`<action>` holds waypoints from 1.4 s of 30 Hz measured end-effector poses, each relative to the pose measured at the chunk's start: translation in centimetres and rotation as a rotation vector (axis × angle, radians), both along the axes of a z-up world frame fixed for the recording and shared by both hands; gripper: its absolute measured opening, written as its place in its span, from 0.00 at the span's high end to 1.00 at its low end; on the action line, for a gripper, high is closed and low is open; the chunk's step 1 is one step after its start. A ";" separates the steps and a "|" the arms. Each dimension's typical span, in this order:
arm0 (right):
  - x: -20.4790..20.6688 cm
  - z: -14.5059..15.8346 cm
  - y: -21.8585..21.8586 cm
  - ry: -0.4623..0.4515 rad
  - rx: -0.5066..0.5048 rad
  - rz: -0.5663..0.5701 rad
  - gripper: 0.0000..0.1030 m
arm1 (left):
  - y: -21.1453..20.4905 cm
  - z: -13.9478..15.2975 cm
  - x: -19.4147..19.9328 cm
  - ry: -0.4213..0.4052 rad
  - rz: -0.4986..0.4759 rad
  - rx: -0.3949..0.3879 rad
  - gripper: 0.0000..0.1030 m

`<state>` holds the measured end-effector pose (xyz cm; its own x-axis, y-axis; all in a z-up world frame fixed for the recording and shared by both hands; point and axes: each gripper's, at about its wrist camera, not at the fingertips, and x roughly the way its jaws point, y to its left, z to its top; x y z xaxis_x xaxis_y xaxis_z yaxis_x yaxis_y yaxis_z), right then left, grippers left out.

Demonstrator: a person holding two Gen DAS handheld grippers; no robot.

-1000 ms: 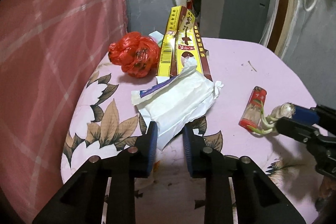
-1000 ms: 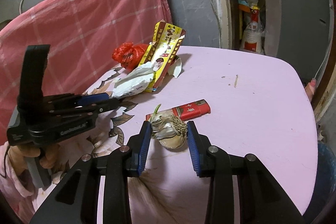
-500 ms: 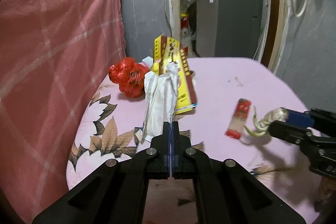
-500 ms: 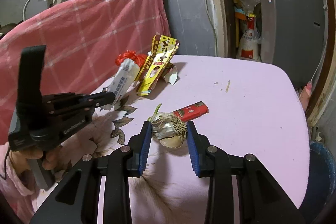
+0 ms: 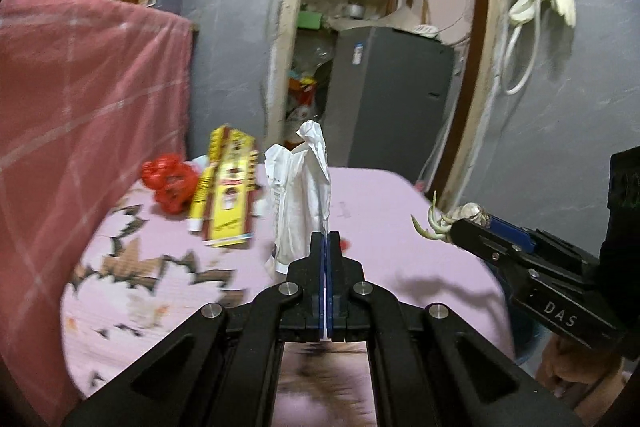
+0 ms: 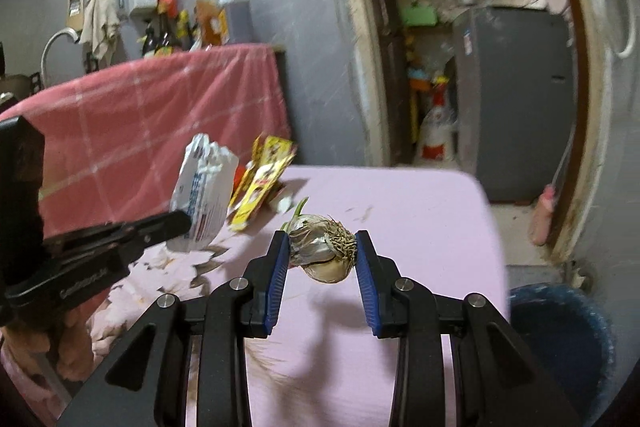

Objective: Collect trash
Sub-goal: 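Carry the tissue and garlic over the bin and open both grippers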

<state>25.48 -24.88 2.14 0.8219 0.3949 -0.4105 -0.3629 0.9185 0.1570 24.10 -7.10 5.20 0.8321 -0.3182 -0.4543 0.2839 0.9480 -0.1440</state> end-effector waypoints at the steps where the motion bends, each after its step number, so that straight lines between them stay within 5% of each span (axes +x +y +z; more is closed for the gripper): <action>1: -0.4 0.2 -0.7 -0.015 -0.004 -0.015 0.70 | -0.6 0.1 -0.2 -0.003 -0.012 -0.007 1.00; 23: -7.3 -1.1 -17.3 -0.059 0.027 -0.397 0.70 | -17.5 -1.0 -2.7 -0.029 -0.261 -0.055 1.00; 42: -8.2 -6.9 -22.5 0.066 0.032 -0.500 0.70 | -23.3 -6.9 0.1 0.194 -0.316 0.007 1.00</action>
